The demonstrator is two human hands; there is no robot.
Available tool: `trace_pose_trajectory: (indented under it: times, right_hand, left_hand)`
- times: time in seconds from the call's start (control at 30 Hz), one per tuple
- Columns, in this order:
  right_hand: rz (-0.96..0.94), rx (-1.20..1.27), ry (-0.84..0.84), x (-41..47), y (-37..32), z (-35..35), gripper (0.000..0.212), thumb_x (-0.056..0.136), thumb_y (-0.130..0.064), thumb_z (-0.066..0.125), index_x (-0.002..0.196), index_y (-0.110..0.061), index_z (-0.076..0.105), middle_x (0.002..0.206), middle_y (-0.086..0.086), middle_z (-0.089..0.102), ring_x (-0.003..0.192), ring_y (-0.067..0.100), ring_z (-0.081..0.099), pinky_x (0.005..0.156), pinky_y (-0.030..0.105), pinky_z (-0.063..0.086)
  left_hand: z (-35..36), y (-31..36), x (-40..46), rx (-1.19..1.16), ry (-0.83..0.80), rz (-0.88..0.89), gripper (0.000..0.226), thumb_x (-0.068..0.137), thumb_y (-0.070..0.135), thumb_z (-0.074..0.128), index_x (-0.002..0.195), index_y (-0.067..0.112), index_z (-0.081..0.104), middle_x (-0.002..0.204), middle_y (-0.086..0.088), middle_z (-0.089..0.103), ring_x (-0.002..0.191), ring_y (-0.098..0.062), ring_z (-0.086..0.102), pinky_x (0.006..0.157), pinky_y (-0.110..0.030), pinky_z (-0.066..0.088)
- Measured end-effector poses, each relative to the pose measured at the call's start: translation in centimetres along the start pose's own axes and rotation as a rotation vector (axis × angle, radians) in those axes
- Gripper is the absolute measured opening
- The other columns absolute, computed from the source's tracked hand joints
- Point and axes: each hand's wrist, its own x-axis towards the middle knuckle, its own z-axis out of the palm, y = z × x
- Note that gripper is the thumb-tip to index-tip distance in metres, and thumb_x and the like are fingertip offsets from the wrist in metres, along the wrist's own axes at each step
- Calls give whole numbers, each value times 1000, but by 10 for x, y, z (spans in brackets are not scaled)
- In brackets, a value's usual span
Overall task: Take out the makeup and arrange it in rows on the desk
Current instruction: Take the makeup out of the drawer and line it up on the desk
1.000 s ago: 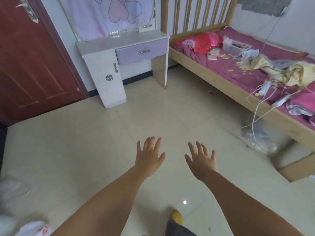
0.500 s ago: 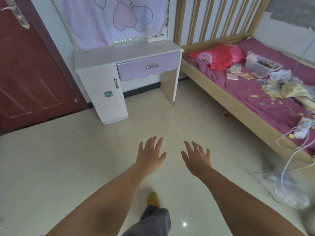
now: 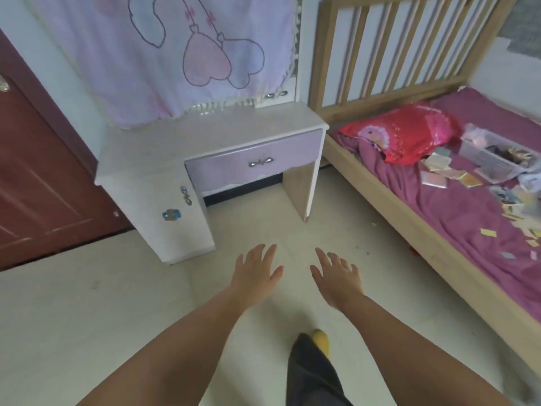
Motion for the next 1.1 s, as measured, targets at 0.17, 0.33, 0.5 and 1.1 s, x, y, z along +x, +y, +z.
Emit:
trace_pose_trajectory:
  times: [0.17, 0.33, 0.5, 1.1]
  right_hand:
    - [-80, -3, -23, 116, 28, -34, 55, 100, -47, 14, 150, -28, 5, 153, 2, 26, 137, 23, 32, 110, 41, 29]
    - [-104, 41, -100, 218, 42, -73, 53, 100, -46, 16, 147, -22, 22, 141, 5, 43, 126, 24, 44, 99, 40, 40]
    - [-91, 236, -206, 312, 23, -90, 46, 101, -37, 22, 106, -8, 57, 108, 11, 63, 97, 28, 59, 80, 33, 42]
    - [269, 924, -508, 604, -88, -71, 20, 99, -33, 40, 104, -15, 48, 90, 8, 57, 80, 25, 56, 75, 36, 46]
  left_hand:
    - [-18, 10, 101, -181, -29, -122, 59, 99, 45, 29, 150, 19, 14, 154, -10, 20, 141, -27, 23, 115, -41, 22]
    - [-47, 12, 186, -454, -78, -318, 52, 100, 35, 32, 147, 14, 25, 147, -12, 38, 131, -30, 40, 107, -36, 31]
    - [-68, -18, 263, -668, -131, -481, 48, 101, 28, 33, 144, 8, 31, 144, -16, 42, 129, -30, 44, 106, -34, 35]
    - [-72, -141, 523, -1339, -62, -1025, 39, 100, 32, 37, 128, 6, 44, 110, -14, 56, 71, -18, 56, 65, -29, 46]
